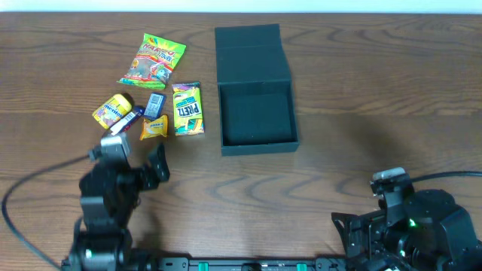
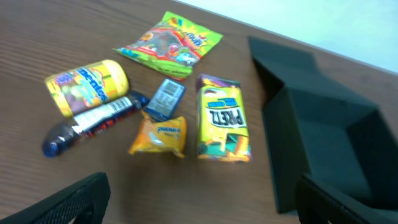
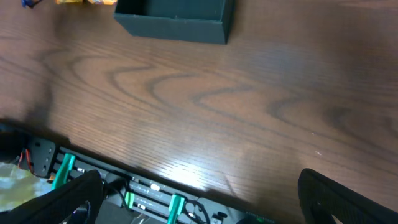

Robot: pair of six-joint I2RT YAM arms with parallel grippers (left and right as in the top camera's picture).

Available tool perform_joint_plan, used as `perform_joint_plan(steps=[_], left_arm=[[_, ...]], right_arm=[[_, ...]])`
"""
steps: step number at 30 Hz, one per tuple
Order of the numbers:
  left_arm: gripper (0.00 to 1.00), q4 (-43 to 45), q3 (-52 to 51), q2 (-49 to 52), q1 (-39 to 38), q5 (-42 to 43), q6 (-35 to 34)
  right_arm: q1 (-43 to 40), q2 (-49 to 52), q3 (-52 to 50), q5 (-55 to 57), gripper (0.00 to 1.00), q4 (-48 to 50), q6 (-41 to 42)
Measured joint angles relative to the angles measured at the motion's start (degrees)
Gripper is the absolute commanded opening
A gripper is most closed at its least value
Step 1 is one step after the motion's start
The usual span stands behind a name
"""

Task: Pack container
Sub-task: 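Reach the left gripper to the Haribo Worms bag and grasp it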

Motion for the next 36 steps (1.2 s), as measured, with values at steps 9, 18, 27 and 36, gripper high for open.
perform_joint_plan(steps=[9, 18, 27, 36], left_arm=[[0.95, 2.71, 19.87, 29.31, 0.0, -1.51, 8.61], [0.95, 13.62, 31.36, 43.39, 0.0, 4.26, 10.25], [0.95, 6.05, 47.41, 62.27, 0.0, 4.0, 10.21], [0.95, -0.46, 64.35, 79.38, 0.07, -2.49, 11.37]], right_arm=[[0.0, 0.0, 0.02, 0.02, 0.99, -0.04, 0.0], [0.0, 0.0, 0.02, 0.02, 0.99, -0.11, 0.0], [0.0, 0.0, 0.02, 0.02, 0.99, -0.13, 0.0], [0.0, 0.0, 0.02, 0.02, 1.0, -0.13, 0.0]])
